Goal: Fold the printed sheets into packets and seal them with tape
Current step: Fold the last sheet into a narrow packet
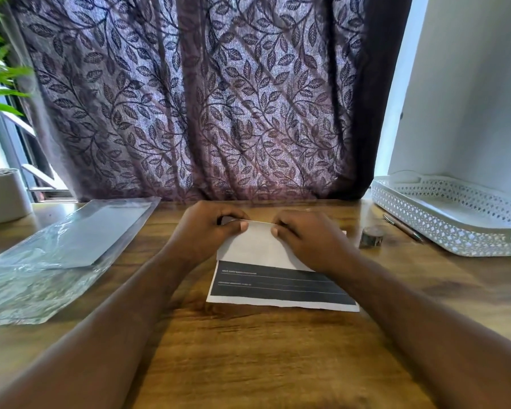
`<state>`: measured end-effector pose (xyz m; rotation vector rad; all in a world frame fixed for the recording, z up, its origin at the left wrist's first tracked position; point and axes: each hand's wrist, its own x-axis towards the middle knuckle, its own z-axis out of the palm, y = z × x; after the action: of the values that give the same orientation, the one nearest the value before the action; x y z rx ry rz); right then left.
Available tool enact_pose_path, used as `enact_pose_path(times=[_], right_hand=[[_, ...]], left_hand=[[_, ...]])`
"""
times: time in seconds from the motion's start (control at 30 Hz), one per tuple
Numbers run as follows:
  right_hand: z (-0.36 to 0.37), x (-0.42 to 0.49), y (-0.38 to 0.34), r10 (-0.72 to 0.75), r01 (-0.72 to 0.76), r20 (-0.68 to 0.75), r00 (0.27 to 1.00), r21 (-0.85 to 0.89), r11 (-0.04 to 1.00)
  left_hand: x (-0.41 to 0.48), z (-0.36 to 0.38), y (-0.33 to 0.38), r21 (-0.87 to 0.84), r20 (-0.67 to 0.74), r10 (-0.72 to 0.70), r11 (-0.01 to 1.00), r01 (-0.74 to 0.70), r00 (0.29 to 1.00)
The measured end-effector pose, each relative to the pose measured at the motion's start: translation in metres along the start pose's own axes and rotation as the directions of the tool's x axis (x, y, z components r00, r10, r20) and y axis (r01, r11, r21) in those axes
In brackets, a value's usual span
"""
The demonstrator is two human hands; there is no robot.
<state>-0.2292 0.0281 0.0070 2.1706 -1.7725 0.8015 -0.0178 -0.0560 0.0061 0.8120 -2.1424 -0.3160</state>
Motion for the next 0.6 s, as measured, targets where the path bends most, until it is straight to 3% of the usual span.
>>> enact_pose_path(times=[0.37,0.6], right_hand=[[-0.009,-0.003,0.041,0.155,-0.158,0.034,0.987,0.151,0.976],[-0.012,-0.009,0.047,0.204,-0.223,0.098,0.974,0.264,0.938]], left_hand=[[-0.005,-0.016,-0.028,-0.117,-0.086,-0.109,0.988,0.098,0.99],[-0.005,-0.014,-0.028,-0.152,-0.047,-0.139,0.98,0.13,0.989]])
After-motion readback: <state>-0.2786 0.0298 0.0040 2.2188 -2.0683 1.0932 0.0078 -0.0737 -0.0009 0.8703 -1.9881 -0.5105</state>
